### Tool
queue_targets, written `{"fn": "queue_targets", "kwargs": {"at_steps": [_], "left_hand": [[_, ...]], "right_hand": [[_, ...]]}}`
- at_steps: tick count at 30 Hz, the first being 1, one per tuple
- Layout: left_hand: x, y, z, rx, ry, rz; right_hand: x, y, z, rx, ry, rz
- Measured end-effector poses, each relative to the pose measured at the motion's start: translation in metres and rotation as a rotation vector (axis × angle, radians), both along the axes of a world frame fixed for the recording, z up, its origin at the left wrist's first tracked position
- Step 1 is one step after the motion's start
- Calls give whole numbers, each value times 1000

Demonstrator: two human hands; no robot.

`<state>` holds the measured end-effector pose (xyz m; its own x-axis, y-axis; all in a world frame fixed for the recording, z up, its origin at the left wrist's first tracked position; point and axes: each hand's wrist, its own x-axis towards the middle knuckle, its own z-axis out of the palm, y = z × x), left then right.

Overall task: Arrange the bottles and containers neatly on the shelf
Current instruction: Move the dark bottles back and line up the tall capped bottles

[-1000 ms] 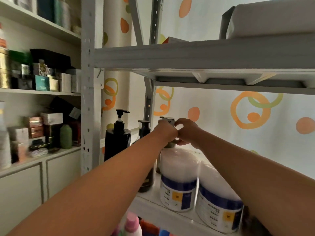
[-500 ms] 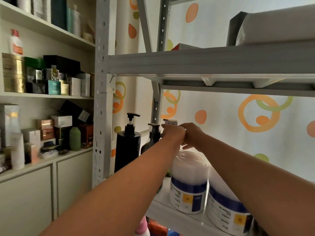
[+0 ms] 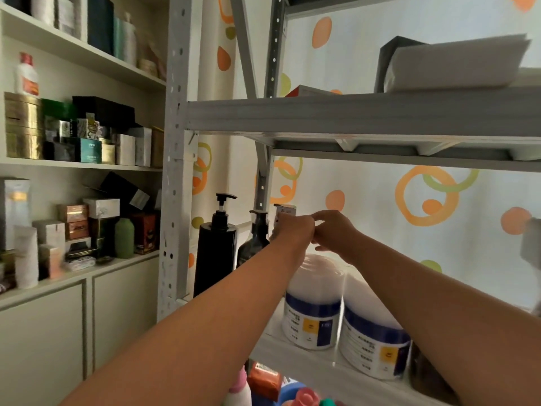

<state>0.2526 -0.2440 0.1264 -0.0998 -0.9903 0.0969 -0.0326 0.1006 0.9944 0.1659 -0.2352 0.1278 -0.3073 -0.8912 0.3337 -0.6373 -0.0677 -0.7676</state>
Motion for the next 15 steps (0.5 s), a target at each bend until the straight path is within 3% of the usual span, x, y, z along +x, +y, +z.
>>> {"fn": "queue_targets", "kwargs": {"at_steps": [15], "left_hand": [[-22,82,-3,-326,-53,43]], "right_hand": [[-12,95,4,-135,246,-181]]}}
